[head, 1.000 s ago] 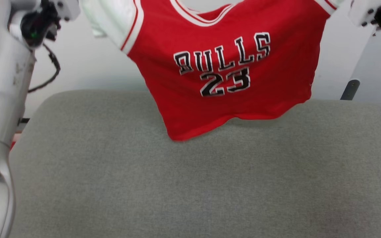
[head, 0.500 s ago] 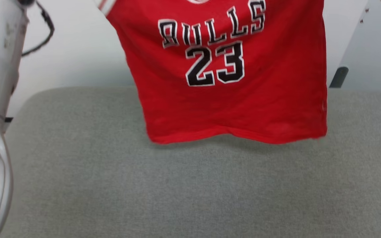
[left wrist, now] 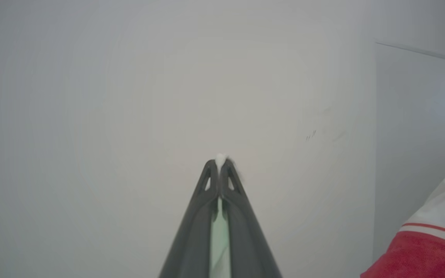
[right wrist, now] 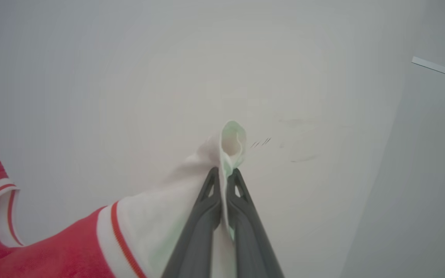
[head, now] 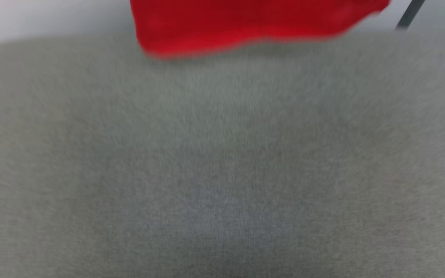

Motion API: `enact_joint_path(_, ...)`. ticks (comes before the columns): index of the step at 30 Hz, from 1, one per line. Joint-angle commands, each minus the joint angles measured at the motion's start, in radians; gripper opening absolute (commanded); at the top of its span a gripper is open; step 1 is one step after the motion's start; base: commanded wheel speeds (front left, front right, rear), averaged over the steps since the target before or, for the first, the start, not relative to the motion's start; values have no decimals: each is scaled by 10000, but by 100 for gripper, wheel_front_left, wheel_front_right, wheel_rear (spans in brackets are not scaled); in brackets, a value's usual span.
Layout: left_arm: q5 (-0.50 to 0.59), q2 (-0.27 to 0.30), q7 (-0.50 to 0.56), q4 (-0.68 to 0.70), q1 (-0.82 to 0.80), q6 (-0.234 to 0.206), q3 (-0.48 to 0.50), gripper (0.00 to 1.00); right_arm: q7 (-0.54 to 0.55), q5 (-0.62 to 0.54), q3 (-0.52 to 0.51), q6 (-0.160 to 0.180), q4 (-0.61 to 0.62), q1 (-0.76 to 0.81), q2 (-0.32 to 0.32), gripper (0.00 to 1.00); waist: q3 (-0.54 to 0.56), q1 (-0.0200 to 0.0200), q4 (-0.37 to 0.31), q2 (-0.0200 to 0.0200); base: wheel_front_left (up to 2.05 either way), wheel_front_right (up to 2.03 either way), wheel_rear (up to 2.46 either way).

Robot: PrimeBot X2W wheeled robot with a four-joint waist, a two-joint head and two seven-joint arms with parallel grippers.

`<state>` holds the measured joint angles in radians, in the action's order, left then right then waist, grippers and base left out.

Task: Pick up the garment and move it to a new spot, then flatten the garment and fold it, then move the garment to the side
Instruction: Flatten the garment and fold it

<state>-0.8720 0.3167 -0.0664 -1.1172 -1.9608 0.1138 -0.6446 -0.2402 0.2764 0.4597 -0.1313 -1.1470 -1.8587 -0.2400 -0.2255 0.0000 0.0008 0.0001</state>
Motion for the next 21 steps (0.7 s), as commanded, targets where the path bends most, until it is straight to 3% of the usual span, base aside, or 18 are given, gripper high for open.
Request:
enact_joint_path(1, -155, -84, -281, 2, -209, 23, 165, 0, -131, -328, -202, 10, -22, -205, -79, 0, -2884, 0, 19, -1, 0, 0, 0)
enact_joint_path(3, -117, -220, -772, 36, -593, 63, 230, 0, -229, -1008, -547, 10, 178, -508, -299, 0, -3581, 0, 144, -1, 0, 0, 0)
enact_joint_path(7, -269, -444, -1579, 281, -1623, 117, 491, 0, -253, -2670, -1814, 10, 2140, -752, -675, 0, -4856, 0, 511, -1, 0, 0, 0)
enact_joint_path(13, -512, -692, -1976, 738, -1956, 175, 1040, 0, -238, -4938, -3874, 10, 4537, 254, -487, 0, -5915, 0, 1081, -1, 0, 0, 0)
enact_joint_path(17, -447, -634, -1964, 1307, -1339, 172, 1526, 0, -238, -5684, -4561, 10, 4987, 760, -105, 0, -6289, 0, 1339, -1, 0, 0, 0)
enact_joint_path(21, -200, -502, -1974, 1584, -820, 176, 1829, 0, -239, -5891, -4775, 10, 4669, 1201, 250, 0, -6515, 0, 1412, -1, 0, 0, 0)
